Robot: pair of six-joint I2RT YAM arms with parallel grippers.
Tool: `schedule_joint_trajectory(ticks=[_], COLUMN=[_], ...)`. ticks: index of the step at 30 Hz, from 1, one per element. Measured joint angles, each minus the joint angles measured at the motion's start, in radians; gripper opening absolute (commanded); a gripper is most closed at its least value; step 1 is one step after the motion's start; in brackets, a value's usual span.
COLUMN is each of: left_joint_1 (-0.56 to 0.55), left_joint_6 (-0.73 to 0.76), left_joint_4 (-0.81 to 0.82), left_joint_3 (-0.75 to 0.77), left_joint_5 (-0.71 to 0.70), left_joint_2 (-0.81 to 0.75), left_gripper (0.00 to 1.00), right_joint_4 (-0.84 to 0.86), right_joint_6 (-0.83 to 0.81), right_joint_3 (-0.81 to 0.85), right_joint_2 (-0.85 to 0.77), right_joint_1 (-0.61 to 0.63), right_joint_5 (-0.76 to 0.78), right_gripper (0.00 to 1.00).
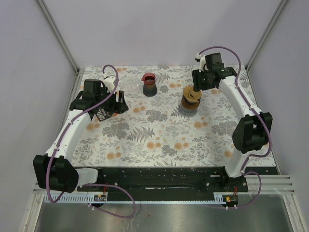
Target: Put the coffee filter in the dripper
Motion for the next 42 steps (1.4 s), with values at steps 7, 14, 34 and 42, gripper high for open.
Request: schedule_joint_trajectory(ticks=[7,14,34,42], left_joint_1=[0.006,0.055,0.207,0.209], left_joint_6=[0.017,0.023,0.01,0.009], left_joint_4=[-0.003,-0.013,-0.013,0.004], left_joint_3=[0.037,0.062,0.08,0.062], left_joint_5=[0.0,0.0,0.001,0.008], left_joint_2=[0.002,0.002,-0.001,-0.001], left_gripper=[0.76,0.82,0.99,0.99], right_joint_4=[-0.027,-0.019,-0.063,0.117], right_joint_6=[-0.007,0.05,0.203,0.226], right_joint_3=[0.087,0.204,0.969,0.986], right_joint_2=[-0.078,-0.115,0.578,0.7], right_joint_1=[0.0,0.018,0.247,0.286], right_joint_5=[-0.005,-0.01,-0.002,0.063], right_gripper=[0.71,0.88,0.67,0.63])
